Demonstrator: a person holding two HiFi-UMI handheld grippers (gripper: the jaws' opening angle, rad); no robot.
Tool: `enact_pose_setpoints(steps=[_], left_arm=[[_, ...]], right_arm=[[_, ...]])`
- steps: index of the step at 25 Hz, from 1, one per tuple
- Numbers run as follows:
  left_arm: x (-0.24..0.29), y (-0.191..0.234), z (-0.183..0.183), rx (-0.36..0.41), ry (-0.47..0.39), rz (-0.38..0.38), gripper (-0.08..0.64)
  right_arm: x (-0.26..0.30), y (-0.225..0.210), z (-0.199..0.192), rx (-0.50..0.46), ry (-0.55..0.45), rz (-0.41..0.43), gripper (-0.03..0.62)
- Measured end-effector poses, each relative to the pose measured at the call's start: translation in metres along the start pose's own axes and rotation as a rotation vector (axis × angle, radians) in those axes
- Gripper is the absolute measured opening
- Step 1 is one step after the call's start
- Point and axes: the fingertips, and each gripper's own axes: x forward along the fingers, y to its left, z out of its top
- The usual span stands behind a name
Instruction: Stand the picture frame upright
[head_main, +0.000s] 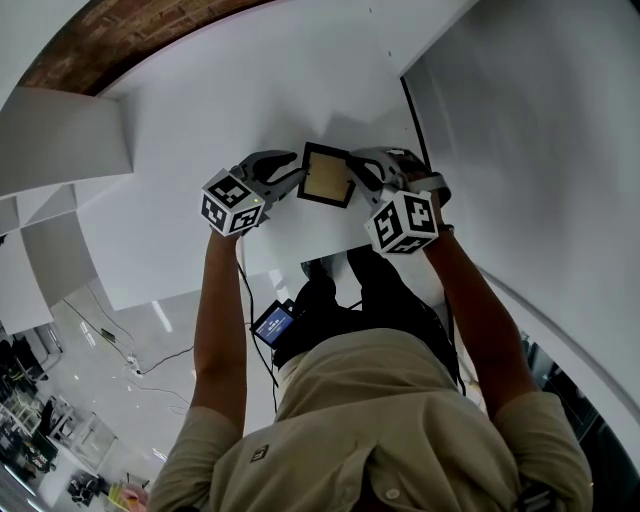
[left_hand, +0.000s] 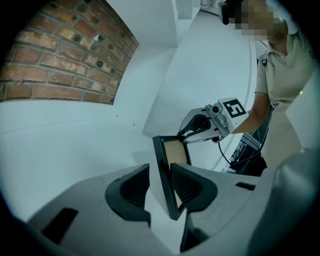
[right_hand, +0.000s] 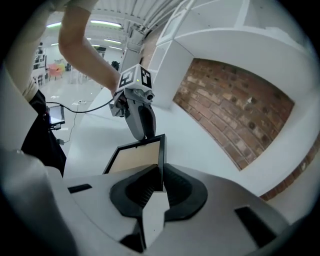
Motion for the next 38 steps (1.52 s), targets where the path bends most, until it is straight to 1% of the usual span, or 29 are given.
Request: enact_pose_setpoints(steps=[4,6,9,10,12,15,17,21,25,27,29,30,33,38], left_arm=[[-0.006,-0.021,0.003,0.026,-0.016,-0.061,0.116],[-0.008,-0.031,0.002,0.047,-0.011,-0.08,0.115],[-0.013,-0.035,-0.001,0.081,-0.005,-0.054,0.11],[-0.015,-0.036,-0.001,0.091,-0.009,-0.043,0.094],[-0.019,-0.038,0.0,0.12,-0.023,-0.021,0.083],[-0.022,-0.04,0.001,0.184,-0.042,0.014,0.082],[-0.024,-0.041,0.0,0.212,-0.056,0.032,0.08],[-0.029,-0.044,-0.007,0.244,-0.055,0.05,0.078],[-0.031,-0.047,-0.011,0.266,-0.043,0.061,0.078],[-0.034,-0.048,-0.012,0.274,-0.034,0.063,0.078],[-0.037,-0.049,-0.012,0.283,-0.026,0.067,0.078],[-0.038,-0.05,-0.011,0.29,-0.027,0.067,0.078],[-0.042,-0.055,-0.01,0.311,-0.024,0.067,0.078],[-0.048,-0.061,-0.017,0.343,0.003,0.07,0.078]], right_arm=[[-0.011,0.008,0.015,-0.085,-0.041,-0.022,0.04],[-0.015,0.013,0.022,-0.118,-0.054,-0.026,0.04],[-0.019,0.021,0.026,-0.143,-0.055,-0.028,0.041],[-0.021,0.023,0.028,-0.144,-0.057,-0.028,0.041],[-0.024,0.025,0.031,-0.134,-0.066,-0.029,0.049],[-0.029,0.025,0.035,-0.072,-0.092,-0.034,0.062],[-0.032,0.025,0.038,-0.004,-0.119,-0.032,0.09],[-0.038,0.026,0.039,0.191,-0.173,0.009,0.155],[-0.043,0.032,0.035,0.406,-0.232,0.099,0.156],[-0.047,0.034,0.037,0.49,-0.265,0.138,0.13],[-0.05,0.039,0.04,0.523,-0.283,0.177,0.079],[-0.051,0.043,0.041,0.527,-0.286,0.193,0.072],[-0.053,0.051,0.045,0.518,-0.284,0.214,0.069],[-0.056,0.062,0.053,0.473,-0.273,0.216,0.067]])
